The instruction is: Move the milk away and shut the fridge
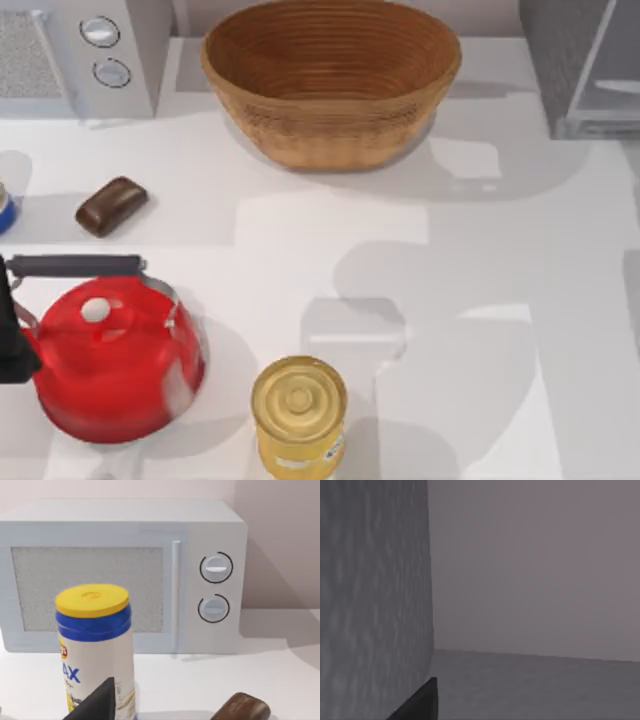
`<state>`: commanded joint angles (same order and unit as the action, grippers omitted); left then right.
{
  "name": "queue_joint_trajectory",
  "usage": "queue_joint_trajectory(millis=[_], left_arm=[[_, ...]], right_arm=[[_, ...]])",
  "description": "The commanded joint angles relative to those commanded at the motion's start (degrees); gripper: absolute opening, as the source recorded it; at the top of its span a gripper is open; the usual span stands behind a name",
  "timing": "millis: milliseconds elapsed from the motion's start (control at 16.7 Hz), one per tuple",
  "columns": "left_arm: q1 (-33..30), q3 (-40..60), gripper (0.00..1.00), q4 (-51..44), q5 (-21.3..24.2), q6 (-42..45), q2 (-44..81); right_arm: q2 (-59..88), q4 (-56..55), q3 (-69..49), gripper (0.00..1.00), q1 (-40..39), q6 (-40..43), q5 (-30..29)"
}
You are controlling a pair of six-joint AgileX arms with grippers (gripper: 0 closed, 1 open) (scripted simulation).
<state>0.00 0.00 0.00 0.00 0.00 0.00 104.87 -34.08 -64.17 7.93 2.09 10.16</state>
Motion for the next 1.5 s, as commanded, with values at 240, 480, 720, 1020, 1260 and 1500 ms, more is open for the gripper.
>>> queue_joint_trajectory(millis=[240,480,720,1020,1260,1500], left_arm=[[0.0,0.0,1.0,0.0,0.0,0.0,0.0],[0.0,0.0,1.0,0.0,0.0,0.0,0.0],[0.0,0.0,1.0,0.0,0.0,0.0,0.0],[0.0,0.0,1.0,0.0,0.0,0.0,0.0],[0.0,0.0,1.0,0.0,0.0,0.0,0.0],[0.0,0.0,1.0,0.0,0.0,0.0,0.0]], right_arm=[[-23.4,5.9,11.9,1.0,-2.9,-0.1,-0.8],[-49.9,13.3,26.8,1.0,-5.6,-0.8,-2.3],[-74.7,21.3,42.1,1.0,-7.5,-1.5,-4.6],[-96.9,30.2,57.6,1.0,-8.2,-2.0,-8.1],[-104.5,33.9,63.8,1.0,-8.0,-2.1,-10.0],[-104.9,34.1,64.2,1.0,-7.9,-2.1,-10.2]])
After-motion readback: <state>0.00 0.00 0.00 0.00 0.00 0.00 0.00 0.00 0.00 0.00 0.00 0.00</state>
